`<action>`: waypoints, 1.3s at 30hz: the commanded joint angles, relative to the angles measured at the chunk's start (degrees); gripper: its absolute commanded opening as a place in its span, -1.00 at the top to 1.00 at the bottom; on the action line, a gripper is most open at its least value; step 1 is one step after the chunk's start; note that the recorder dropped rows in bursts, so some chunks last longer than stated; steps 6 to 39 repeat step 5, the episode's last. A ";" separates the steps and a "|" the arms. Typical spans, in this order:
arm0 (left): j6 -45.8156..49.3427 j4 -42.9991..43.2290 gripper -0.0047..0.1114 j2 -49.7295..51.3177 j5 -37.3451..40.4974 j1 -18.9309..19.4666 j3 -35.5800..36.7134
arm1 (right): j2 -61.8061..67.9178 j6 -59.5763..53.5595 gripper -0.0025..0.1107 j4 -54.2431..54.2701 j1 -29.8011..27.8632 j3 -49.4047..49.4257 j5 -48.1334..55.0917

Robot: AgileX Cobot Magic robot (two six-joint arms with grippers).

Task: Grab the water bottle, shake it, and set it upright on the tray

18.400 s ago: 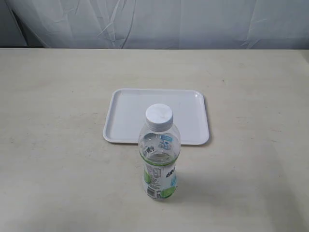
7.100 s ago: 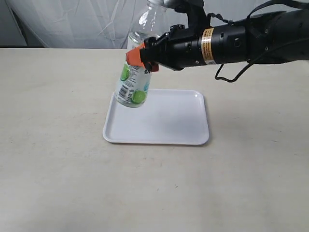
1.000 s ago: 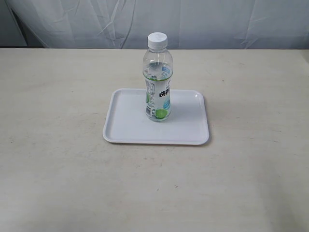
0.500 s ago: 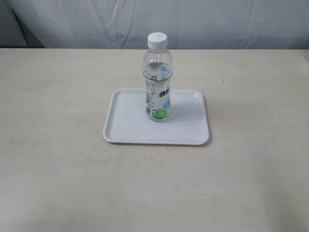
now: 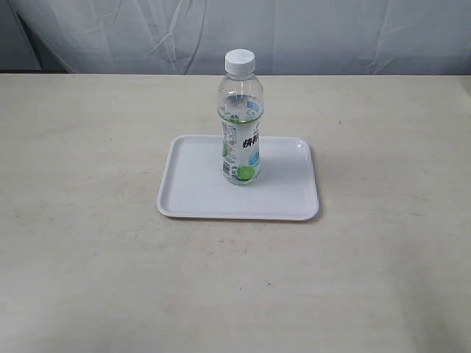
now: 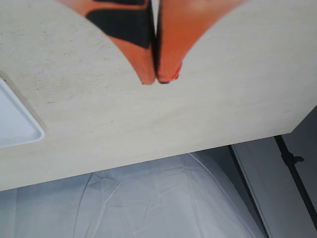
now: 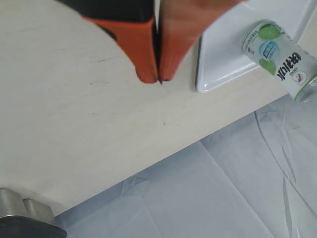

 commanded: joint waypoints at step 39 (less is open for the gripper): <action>-0.15 -0.02 0.91 -0.26 -0.77 -0.02 0.21 | -0.31 -0.47 0.95 0.07 -0.36 0.08 -0.82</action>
